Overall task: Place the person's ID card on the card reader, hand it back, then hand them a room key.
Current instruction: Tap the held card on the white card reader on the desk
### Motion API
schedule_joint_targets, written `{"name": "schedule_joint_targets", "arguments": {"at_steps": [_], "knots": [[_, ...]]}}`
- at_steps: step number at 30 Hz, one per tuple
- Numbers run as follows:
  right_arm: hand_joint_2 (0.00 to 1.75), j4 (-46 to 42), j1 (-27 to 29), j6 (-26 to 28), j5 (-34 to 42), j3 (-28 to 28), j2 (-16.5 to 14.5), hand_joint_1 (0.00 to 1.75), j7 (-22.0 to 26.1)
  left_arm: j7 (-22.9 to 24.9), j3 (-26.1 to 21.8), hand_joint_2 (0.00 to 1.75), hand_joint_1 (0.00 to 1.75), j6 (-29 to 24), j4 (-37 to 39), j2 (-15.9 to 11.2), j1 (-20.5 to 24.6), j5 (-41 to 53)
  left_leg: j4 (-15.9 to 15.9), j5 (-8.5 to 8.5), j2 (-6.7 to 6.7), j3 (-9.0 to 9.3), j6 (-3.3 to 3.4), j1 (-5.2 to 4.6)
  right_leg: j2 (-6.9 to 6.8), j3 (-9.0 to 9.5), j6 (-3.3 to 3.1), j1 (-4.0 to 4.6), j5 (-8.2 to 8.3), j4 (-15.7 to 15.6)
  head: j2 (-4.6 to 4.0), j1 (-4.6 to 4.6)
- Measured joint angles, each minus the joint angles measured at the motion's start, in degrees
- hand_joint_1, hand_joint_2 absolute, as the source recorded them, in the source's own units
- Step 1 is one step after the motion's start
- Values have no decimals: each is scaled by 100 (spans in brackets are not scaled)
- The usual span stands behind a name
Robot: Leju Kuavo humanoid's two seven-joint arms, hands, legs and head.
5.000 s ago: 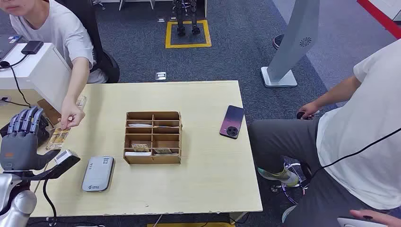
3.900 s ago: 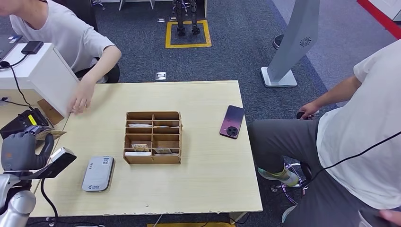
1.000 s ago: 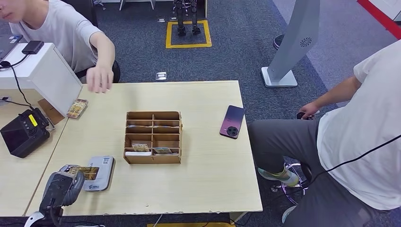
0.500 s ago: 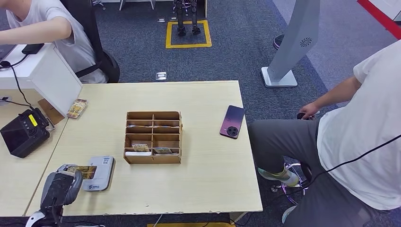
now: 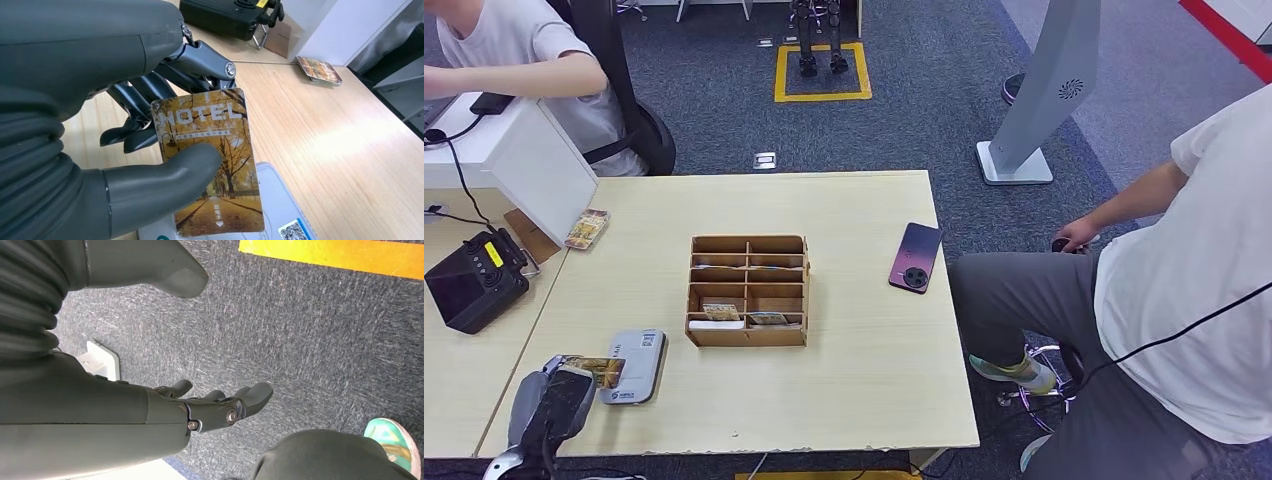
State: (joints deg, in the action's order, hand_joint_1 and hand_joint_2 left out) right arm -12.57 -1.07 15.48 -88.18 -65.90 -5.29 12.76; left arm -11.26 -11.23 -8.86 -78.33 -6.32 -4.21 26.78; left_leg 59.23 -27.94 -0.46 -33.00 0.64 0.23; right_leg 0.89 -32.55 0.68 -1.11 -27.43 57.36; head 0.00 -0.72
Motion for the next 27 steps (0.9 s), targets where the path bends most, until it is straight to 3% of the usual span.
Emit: {"name": "schedule_joint_targets", "arguments": {"at_steps": [27], "knots": [[175, 0, -12, -25, -1, 1, 0, 0, 20, 52, -9, 175, 175, -192, 601, 245, 108, 943, -1, 0, -5, 11, 0, -1, -6, 15, 0, -1, 0, 0, 0, 0]]}}
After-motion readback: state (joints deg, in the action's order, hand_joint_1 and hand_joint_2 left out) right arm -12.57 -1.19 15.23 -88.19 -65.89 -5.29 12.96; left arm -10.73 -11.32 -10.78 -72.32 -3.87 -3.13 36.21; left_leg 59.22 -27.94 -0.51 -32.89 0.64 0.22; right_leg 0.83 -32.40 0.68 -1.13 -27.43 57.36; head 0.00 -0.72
